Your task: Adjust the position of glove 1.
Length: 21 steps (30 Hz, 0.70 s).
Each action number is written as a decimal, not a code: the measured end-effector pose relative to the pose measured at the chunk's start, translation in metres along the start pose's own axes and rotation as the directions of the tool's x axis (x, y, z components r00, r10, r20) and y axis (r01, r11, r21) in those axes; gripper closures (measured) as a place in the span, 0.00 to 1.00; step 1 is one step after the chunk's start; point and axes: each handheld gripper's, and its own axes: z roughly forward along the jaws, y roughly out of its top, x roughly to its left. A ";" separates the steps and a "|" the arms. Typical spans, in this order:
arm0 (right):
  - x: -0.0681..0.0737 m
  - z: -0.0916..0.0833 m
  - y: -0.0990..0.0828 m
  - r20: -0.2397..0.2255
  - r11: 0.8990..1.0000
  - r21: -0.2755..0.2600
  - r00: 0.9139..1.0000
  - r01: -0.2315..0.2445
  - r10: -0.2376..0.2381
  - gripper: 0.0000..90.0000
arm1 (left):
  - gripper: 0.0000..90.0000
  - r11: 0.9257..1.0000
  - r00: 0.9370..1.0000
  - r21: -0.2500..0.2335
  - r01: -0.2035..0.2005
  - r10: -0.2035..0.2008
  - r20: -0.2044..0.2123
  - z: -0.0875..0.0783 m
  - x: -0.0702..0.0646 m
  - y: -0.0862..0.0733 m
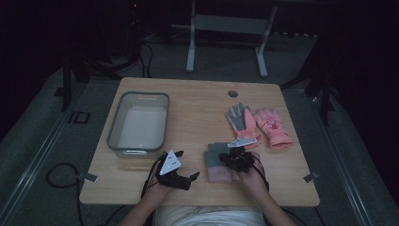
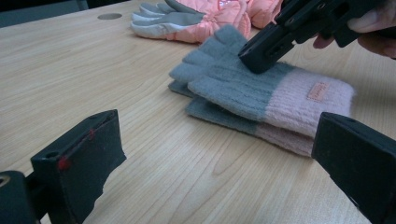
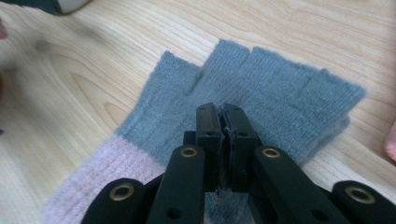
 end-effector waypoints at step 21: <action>-0.023 -0.019 0.008 0.045 0.996 -0.092 0.999 -0.007 0.011 0.78 | 0.05 0.997 0.992 -0.024 -0.078 0.080 0.101 0.001 -0.022 0.019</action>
